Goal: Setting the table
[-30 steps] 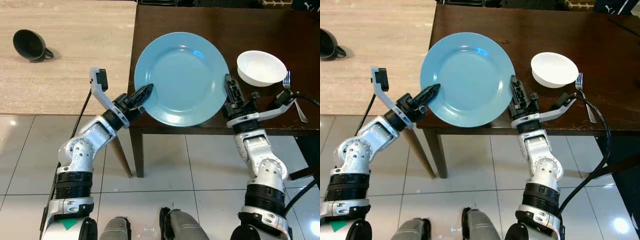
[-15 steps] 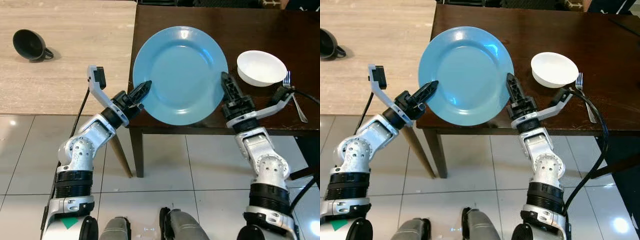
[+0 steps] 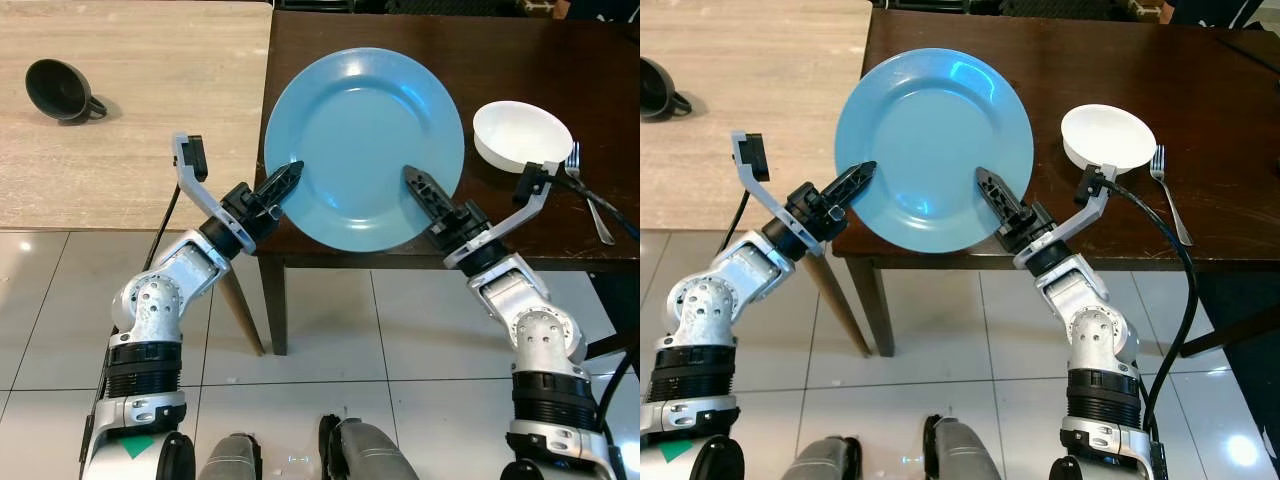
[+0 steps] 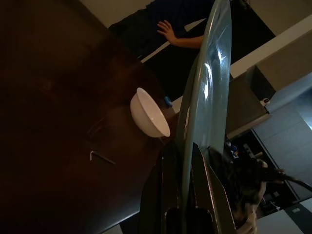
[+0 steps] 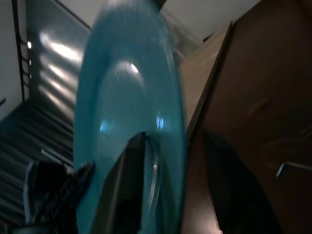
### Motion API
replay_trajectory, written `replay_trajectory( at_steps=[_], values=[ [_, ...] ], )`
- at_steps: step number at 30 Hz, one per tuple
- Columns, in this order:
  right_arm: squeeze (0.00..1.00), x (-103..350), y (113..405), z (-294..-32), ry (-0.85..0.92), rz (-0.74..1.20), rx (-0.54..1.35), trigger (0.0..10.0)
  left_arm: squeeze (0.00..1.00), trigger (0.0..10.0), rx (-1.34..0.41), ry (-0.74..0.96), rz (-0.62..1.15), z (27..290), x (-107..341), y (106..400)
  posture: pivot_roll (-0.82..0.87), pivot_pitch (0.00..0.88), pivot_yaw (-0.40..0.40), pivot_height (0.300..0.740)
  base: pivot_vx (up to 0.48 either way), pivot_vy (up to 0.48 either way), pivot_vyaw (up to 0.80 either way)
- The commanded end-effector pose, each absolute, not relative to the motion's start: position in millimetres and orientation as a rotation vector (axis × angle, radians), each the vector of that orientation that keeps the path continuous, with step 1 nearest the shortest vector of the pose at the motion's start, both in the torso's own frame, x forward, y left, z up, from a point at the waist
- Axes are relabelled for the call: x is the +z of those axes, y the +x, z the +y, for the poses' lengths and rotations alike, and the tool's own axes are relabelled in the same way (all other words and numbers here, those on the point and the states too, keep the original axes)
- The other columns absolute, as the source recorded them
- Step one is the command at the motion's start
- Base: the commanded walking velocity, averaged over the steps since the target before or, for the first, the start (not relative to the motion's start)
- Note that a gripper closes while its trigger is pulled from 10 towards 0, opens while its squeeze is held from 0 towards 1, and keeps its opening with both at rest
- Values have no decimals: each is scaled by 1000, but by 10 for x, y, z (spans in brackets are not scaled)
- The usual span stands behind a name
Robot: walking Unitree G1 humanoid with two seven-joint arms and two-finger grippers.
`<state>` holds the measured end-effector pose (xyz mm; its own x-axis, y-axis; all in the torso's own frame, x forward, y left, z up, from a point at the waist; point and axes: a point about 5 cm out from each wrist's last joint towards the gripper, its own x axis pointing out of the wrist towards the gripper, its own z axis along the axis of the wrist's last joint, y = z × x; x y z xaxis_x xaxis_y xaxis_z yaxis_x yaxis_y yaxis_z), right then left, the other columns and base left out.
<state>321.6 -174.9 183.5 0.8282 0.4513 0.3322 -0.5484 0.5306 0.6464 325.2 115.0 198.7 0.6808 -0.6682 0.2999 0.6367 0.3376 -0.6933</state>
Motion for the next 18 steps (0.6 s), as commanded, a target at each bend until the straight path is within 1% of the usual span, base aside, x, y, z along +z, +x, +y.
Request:
replay_trajectory(
  at_steps=[1,2,3,5,6,7,8,9,18],
  values=[
    [0,1863,3217,-1806,840,-165,566,3922,0,0,-885,-887,42,1137,1980,3212,81,86,17,740,0,0,0],
    [0,1863,3217,-1806,840,-165,566,3922,0,0,-885,-887,42,1137,1980,3212,81,86,17,740,0,0,0],
    [0,1878,3219,-1818,840,-174,565,7882,0,0,-882,-889,44,1146,1978,3217,81,86,17,740,0,0,0],
    [0,1878,3219,-1818,840,-174,565,7882,0,0,-882,-889,44,1146,1978,3217,81,86,17,740,0,0,0],
    [0,1888,3220,-1829,845,-183,565,3961,0,0,-881,-891,46,1154,1978,3220,80,84,18,740,0,0,0],
    [0,1892,3220,-1837,852,-189,562,2627,0,0,-880,-891,47,1157,1978,3222,80,84,18,740,0,0,0],
    [0,1894,3220,-1842,857,-192,560,2627,0,0,-879,-892,47,1159,1978,3223,80,84,18,740,0,0,0],
    [0,1894,3214,-1839,862,-193,564,0,0,0,-878,-892,49,1160,1974,3225,79,81,19,740,0,0,0],
    [0,1902,3194,-1814,898,-204,587,0,0,0,-880,-893,56,1143,1963,3228,79,83,20,740,0,0,0]
  ],
)
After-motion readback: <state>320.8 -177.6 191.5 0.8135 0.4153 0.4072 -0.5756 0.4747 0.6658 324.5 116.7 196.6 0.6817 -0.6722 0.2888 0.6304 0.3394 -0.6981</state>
